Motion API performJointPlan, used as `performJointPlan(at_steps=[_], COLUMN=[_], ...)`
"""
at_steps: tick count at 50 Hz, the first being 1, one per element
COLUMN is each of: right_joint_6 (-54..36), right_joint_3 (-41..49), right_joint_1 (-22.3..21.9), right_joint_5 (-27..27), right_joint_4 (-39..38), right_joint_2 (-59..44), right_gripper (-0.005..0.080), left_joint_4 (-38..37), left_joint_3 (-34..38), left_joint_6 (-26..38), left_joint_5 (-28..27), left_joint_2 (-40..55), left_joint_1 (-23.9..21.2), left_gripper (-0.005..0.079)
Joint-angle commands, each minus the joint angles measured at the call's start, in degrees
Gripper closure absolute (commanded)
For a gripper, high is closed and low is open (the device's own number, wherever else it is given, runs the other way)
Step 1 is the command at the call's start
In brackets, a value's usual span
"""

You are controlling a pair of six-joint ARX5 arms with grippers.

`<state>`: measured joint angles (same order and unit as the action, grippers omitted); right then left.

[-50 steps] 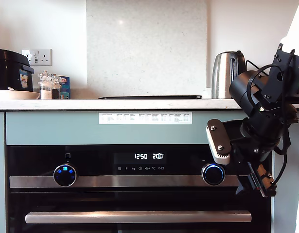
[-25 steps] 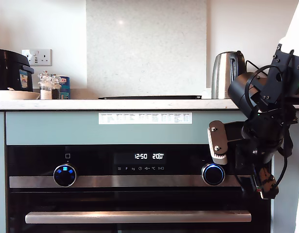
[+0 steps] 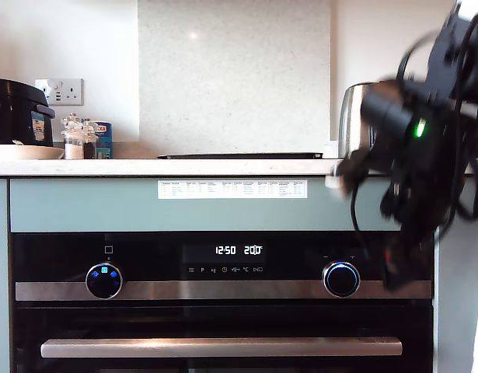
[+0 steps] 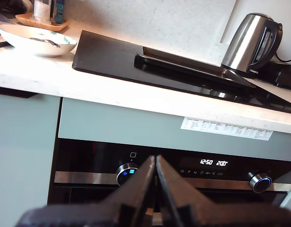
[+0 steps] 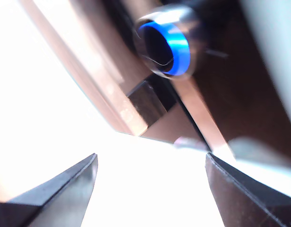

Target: Switch the oven temperature to 200 degrees by turning the right rotary switch until the correct number is selected

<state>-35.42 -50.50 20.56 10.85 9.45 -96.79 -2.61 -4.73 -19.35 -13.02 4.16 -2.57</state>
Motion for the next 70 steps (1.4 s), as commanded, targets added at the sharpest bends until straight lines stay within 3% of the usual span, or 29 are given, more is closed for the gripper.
performJointPlan(at_steps=[1,11,25,29,33,34,36,46,70], right_joint_6=[6.6,18.1,23.9,25.2,25.4,25.4,26.4,30.1,32.5], right_joint_3=[0.9,0.9,0.9,0.9,0.9,0.9,0.9,0.9,9.5], right_joint_1=[1.0,4.2,10.0,11.1,11.8,11.8,12.1,11.0,-4.5], right_joint_5=[-1.4,-5.6,-8.4,-9.4,-9.4,-9.5,-9.4,-10.3,-10.3], right_joint_4=[4.1,8.7,7.6,8.2,9.4,9.4,9.3,8.9,-1.3], right_joint_2=[2.4,9.8,15.3,15.3,15.3,15.3,15.3,15.3,19.6], right_gripper=[0.0100,0.0100,0.0132,0.0323,0.0754,0.0786,0.0714,0.0712,0.0712], left_joint_4=[0.5,0.5,0.5,0.5,0.5,0.5,0.4,0.5,-3.8], left_joint_3=[-0.7,-0.7,-0.7,-0.7,-0.7,-0.7,-0.7,-0.7,-0.7], left_joint_6=[0.3,0.3,0.3,0.3,0.3,0.3,0.3,0.3,0.3], left_joint_5=[0.0,0.0,0.0,0.0,0.0,0.0,0.0,0.0,0.0], left_joint_2=[-0.1,-0.1,-0.1,-0.1,-0.1,-0.1,-0.1,-0.1,-0.1], left_joint_1=[0.2,0.2,0.2,0.2,0.2,0.2,0.2,0.2,0.2], left_gripper=[0.0764,0.0764,0.0764,0.0765,0.0764,0.0764,0.0764,0.0764,0.0764])
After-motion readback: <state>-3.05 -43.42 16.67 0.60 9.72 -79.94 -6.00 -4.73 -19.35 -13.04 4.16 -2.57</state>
